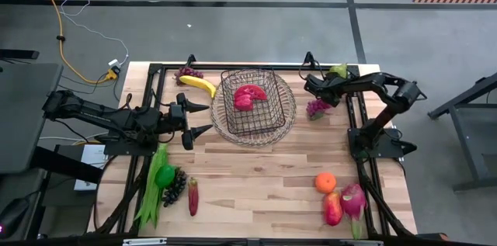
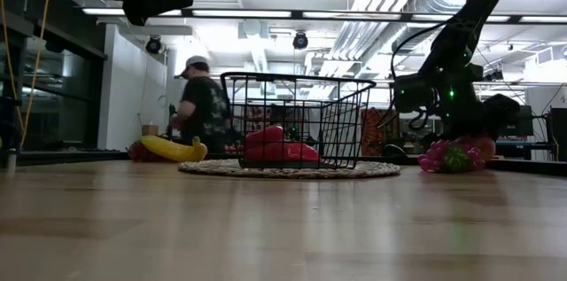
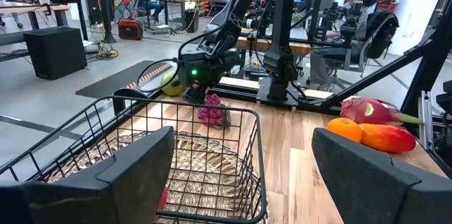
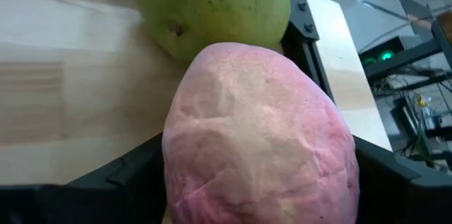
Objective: Build produce basket
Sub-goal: Put the pink peach into the black wire basket
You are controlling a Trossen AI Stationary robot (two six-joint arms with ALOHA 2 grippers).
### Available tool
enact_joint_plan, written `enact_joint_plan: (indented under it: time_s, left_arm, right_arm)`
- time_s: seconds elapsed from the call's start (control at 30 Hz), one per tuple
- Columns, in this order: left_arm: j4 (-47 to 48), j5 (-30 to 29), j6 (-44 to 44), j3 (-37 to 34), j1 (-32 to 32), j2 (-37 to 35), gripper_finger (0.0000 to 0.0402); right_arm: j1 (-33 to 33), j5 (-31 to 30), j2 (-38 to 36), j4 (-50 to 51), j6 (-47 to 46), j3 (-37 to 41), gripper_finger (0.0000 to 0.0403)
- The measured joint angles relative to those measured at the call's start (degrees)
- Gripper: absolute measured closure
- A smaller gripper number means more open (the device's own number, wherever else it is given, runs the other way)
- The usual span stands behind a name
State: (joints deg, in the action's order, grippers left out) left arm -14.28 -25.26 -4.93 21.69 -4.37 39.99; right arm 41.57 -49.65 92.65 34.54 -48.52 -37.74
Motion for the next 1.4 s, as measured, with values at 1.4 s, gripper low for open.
enact_joint_plan:
  time_s: [1.4]
  left_arm:
    - [0.32, -0.02, 0.00, 0.00, -0.01, 0.02, 0.0078]
  right_arm:
    - [-31.24, 45.31, -36.37, -50.94, 45.11, -0.02, 0.0091]
